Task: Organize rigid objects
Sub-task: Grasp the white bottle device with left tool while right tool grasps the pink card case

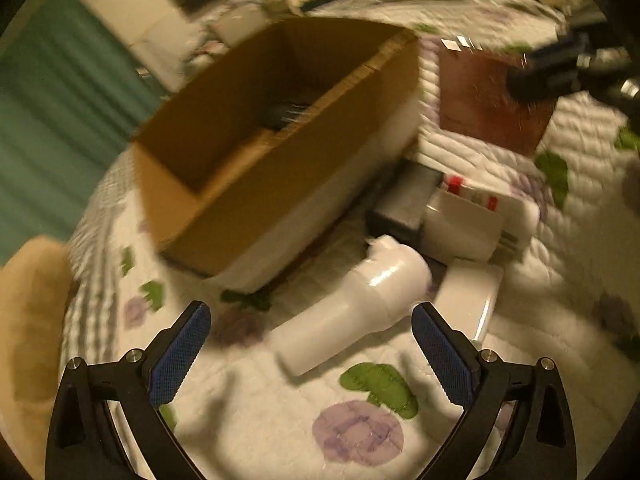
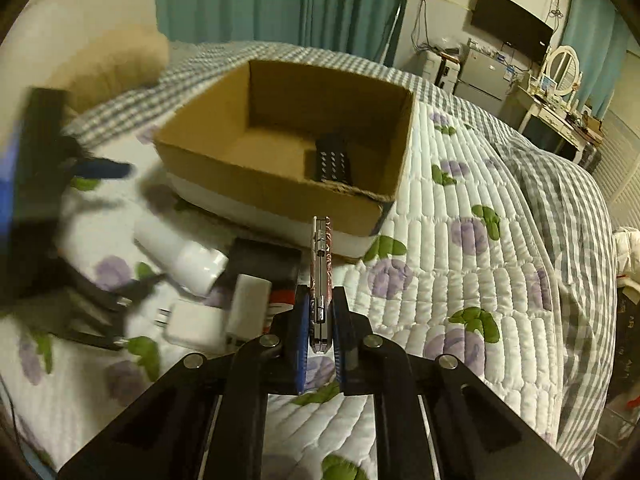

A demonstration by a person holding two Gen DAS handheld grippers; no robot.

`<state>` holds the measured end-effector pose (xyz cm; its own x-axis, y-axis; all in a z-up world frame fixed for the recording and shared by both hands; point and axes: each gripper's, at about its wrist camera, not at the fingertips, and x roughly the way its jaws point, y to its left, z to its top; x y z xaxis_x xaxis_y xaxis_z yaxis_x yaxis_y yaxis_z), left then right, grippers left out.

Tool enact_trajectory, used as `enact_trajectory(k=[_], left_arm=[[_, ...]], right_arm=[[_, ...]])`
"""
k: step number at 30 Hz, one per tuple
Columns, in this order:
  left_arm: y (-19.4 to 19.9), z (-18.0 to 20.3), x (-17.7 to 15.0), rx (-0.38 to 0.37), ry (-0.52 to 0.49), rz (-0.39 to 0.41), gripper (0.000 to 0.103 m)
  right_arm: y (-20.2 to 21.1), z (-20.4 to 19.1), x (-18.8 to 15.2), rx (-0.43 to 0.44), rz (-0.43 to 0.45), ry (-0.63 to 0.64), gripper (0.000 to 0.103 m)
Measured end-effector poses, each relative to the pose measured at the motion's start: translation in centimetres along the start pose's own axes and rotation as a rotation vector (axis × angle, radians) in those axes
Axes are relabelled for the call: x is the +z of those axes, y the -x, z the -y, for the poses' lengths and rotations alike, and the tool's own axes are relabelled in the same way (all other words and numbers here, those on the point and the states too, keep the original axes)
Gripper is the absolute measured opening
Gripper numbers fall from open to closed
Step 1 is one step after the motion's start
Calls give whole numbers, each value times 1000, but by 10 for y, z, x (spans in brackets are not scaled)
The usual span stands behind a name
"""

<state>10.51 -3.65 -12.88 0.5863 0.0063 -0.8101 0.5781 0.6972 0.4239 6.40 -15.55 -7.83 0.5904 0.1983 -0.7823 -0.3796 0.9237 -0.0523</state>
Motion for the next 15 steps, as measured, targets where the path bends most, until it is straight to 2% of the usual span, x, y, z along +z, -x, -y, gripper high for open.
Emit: enact_trajectory(k=[5,8,9,10,12,15], left_arm=[[-21,11,13,-53,-122,-44,90],[-33,10,19,-131,-141,-78,80],[-38,9,21,-150,-135,-95,74],[-42,7,22,-165,-127,-110,61],[-48,5,23,-177,-111,-136,46],[-41,-1,24,-181,-91,-116,45]], right_arm=[[0,-4,-4,34,-11,-10,10],[-5,-4,-7,42,-25,-16,10],[-6,-3,-7,44,-30,-18,10],[-7,-2,-7,46,-33,-21,10],[-9,-1,-7,51,-37,-26,10],[-6,0,-7,49,-26,-32,10]])
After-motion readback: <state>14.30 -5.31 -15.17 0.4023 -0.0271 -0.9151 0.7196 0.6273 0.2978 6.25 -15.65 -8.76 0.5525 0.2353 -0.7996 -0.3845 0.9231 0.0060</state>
